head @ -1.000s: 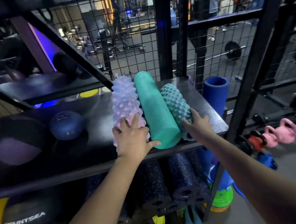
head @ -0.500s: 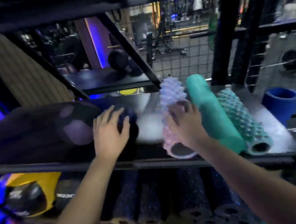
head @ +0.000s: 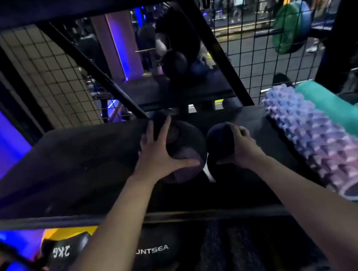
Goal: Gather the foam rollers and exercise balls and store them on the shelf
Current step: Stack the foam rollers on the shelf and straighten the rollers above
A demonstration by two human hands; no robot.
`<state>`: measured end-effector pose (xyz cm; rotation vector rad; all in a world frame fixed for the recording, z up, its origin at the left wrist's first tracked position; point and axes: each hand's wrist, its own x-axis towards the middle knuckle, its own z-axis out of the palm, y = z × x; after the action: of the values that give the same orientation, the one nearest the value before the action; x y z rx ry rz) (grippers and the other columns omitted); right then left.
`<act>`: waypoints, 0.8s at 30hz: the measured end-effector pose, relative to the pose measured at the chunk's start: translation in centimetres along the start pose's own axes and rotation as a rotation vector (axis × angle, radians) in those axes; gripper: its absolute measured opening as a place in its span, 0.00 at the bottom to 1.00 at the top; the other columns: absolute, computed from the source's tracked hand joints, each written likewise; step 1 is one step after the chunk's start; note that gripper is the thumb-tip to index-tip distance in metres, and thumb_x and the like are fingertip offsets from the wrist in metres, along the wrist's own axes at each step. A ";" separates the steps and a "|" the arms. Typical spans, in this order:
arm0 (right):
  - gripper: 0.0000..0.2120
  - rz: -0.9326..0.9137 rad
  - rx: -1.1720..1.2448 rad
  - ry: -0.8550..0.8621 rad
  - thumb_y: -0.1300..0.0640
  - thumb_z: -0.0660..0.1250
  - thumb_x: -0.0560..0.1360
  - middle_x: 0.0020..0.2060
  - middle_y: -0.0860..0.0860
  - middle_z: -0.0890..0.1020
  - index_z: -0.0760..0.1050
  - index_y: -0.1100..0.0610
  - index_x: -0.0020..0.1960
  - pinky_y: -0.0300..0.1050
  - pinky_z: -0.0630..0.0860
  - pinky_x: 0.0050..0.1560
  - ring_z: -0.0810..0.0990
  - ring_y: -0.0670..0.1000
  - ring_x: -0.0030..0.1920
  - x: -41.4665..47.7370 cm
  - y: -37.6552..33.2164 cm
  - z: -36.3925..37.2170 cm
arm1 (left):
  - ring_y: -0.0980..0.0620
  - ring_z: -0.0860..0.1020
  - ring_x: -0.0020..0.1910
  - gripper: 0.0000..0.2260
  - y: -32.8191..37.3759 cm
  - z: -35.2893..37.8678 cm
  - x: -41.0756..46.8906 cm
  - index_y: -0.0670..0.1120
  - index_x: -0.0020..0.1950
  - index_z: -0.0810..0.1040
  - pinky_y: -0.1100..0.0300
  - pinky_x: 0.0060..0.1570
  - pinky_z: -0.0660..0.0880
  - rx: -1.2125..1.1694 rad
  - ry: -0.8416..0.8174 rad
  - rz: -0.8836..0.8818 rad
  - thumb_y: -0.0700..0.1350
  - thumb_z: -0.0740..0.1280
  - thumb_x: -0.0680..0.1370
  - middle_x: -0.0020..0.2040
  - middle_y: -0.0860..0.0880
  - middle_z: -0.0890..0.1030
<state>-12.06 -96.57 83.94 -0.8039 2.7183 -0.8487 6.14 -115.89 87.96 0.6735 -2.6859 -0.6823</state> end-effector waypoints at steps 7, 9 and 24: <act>0.52 0.040 0.083 0.130 0.40 0.84 0.53 0.65 0.56 0.66 0.59 0.48 0.67 0.59 0.71 0.68 0.70 0.66 0.65 0.2 -1.6 1.2 | 0.40 0.61 0.76 0.54 -3.6 -0.6 0.4 0.71 0.77 0.56 0.42 0.74 0.65 -0.210 0.074 0.069 0.68 0.82 0.57 0.79 0.52 0.57; 0.50 0.070 0.047 0.158 0.42 0.84 0.55 0.64 0.56 0.65 0.58 0.49 0.67 0.59 0.70 0.67 0.68 0.67 0.65 -0.3 -2.1 1.3 | 0.45 0.64 0.75 0.53 -5.3 -0.5 -1.0 0.70 0.76 0.58 0.46 0.75 0.65 -0.338 0.148 0.045 0.64 0.83 0.57 0.76 0.52 0.60; 0.59 -0.037 -0.205 0.003 0.35 0.82 0.51 0.57 0.49 0.58 0.55 0.44 0.74 0.55 0.72 0.64 0.65 0.58 0.63 -10.4 -3.8 1.7 | 0.47 0.67 0.74 0.57 -8.0 0.7 -4.9 0.58 0.78 0.59 0.54 0.77 0.64 -0.513 0.288 0.089 0.63 0.82 0.55 0.74 0.46 0.61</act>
<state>-1.07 -94.31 84.87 -0.8946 2.8343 -0.5845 12.95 -119.36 82.54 0.4678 -2.1365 -1.0999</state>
